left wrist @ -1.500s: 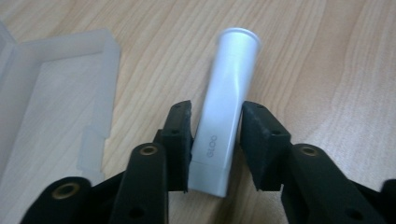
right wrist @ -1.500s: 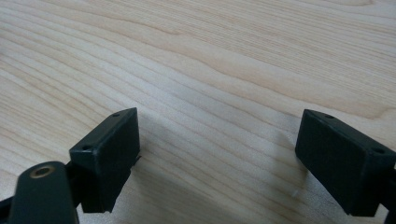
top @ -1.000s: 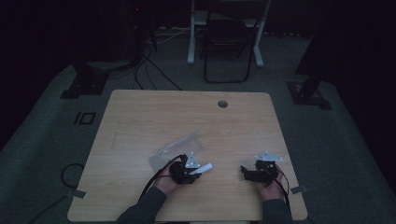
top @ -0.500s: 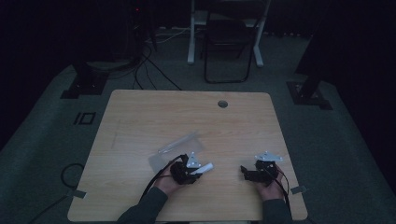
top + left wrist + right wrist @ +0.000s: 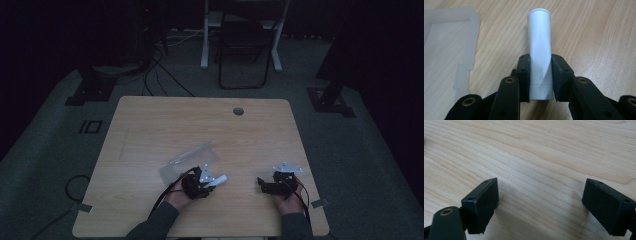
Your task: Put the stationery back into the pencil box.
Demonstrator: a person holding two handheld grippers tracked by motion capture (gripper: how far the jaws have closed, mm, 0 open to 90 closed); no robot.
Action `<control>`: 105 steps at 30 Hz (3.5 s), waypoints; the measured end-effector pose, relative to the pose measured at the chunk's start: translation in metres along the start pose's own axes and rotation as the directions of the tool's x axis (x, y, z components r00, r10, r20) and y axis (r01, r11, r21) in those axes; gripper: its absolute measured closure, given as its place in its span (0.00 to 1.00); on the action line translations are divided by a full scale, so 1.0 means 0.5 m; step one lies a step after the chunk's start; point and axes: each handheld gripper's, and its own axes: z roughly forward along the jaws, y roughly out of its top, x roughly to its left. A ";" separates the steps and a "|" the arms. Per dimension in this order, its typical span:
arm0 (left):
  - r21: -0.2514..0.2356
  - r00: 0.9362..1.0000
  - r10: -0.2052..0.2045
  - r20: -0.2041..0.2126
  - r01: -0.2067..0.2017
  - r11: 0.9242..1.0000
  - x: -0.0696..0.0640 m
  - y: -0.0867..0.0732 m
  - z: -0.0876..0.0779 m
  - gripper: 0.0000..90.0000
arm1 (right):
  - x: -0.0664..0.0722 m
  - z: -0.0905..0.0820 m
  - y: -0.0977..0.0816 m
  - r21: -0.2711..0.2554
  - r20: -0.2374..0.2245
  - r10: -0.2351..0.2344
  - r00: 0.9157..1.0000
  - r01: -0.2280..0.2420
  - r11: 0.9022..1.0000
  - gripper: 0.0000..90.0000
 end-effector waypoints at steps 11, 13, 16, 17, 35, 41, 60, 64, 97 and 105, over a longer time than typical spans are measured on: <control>-0.022 1.000 0.022 -0.011 -0.022 1.000 -0.006 0.005 -0.020 0.79 | 0.000 0.000 0.000 0.000 -0.001 -0.001 1.000 0.001 1.000 0.15; -0.027 1.000 0.024 -0.012 -0.024 0.999 -0.006 0.006 -0.025 0.79 | 0.000 0.000 0.000 0.000 0.000 -0.001 1.000 0.001 1.000 0.15; -0.025 0.999 0.031 -0.016 -0.031 0.999 -0.007 0.009 -0.031 0.79 | 0.000 0.000 0.000 0.000 -0.001 -0.002 1.000 0.002 1.000 0.15; -0.024 0.999 0.034 -0.018 -0.034 0.999 -0.007 0.010 -0.032 0.79 | 0.000 0.000 0.000 0.000 -0.001 -0.002 1.000 0.002 1.000 0.15; -0.056 0.999 0.047 -0.024 -0.048 0.997 -0.010 0.020 -0.060 0.79 | 0.000 0.000 0.000 0.000 -0.002 -0.003 1.000 0.003 1.000 0.15; -0.066 0.999 0.045 -0.026 -0.047 0.997 -0.011 0.023 -0.068 0.79 | 0.000 0.000 0.000 0.000 -0.002 -0.003 1.000 0.003 1.000 0.15; -0.116 0.998 0.042 -0.041 -0.047 0.992 -0.012 0.035 -0.099 0.79 | 0.000 0.000 0.000 0.000 -0.002 -0.003 1.000 0.003 1.000 0.15; -0.125 0.998 0.040 -0.043 -0.045 0.991 -0.012 0.037 -0.106 0.79 | 0.000 0.000 0.000 0.000 -0.002 -0.004 1.000 0.004 1.000 0.15; -0.175 0.996 0.018 -0.091 -0.033 0.984 0.011 0.050 -0.150 0.79 | 0.000 0.000 0.000 -0.001 -0.002 -0.003 1.000 0.003 1.000 0.15; -0.176 0.994 0.017 -0.108 -0.036 0.984 0.017 0.051 -0.154 0.79 | 0.000 0.000 0.000 0.000 -0.002 -0.003 1.000 0.003 1.000 0.15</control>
